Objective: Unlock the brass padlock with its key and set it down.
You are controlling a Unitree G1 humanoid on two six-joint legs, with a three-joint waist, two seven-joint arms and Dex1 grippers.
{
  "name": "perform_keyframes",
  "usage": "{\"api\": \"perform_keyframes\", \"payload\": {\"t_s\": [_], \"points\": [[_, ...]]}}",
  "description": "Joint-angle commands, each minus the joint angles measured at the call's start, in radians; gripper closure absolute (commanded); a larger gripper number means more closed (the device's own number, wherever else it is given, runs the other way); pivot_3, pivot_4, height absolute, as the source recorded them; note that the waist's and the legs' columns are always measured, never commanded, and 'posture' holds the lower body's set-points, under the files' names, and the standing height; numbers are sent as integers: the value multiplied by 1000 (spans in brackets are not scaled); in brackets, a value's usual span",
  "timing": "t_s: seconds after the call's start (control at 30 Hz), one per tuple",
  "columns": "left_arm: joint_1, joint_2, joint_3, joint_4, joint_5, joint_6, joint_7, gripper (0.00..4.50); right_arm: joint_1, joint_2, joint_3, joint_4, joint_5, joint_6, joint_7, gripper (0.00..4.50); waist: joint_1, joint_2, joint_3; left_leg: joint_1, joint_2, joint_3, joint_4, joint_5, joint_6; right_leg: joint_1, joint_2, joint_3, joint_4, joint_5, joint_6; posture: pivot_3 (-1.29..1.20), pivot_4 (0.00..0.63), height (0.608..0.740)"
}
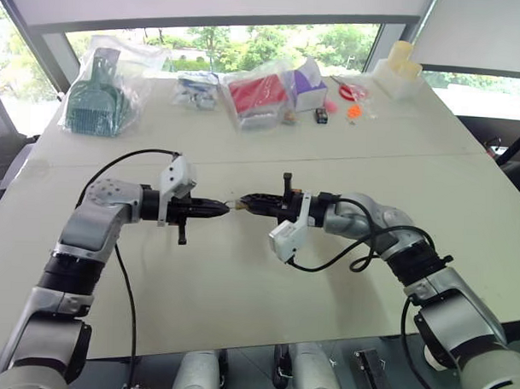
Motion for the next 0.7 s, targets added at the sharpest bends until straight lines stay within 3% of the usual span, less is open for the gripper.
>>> {"api": "perform_keyframes", "payload": {"t_s": [0.03, 0.33, 0.53, 0.7], "points": [[-39, -15, 29, 27, 2, -35, 30, 4479, 1, 6, -16, -46, 32, 3, -2, 4500, 1, 0, 0, 0, 0, 0, 0, 0, 0, 0, 0, 0, 0, 0, 0, 0, 150, 740], [11, 25, 39, 14, -1, -32, 29, 4479, 16, 10, -9, -33, 39, 19, 12, 4500, -2, 0, 0, 0, 0, 0, 0, 0, 0, 0, 0, 0, 0, 0, 0, 0, 150, 740], [117, 114, 55, 11, 33, -77, 32, 4479, -27, 51, 5, 127, -6, 56, -35, 4500, -4, 1, 0, 1, 0, 1, -1, 0, 0, 0, 0, 0, 0, 0, 0, 0, 150, 740], [167, 119, 96, -76, -5, -30, 66, 4479, -53, 71, 48, 248, -47, 37, -67, 4500, 2, 1, 0, 1, 0, 1, -1, 0, 0, 0, -1, 0, 0, 0, 0, 0, 150, 740]]}}
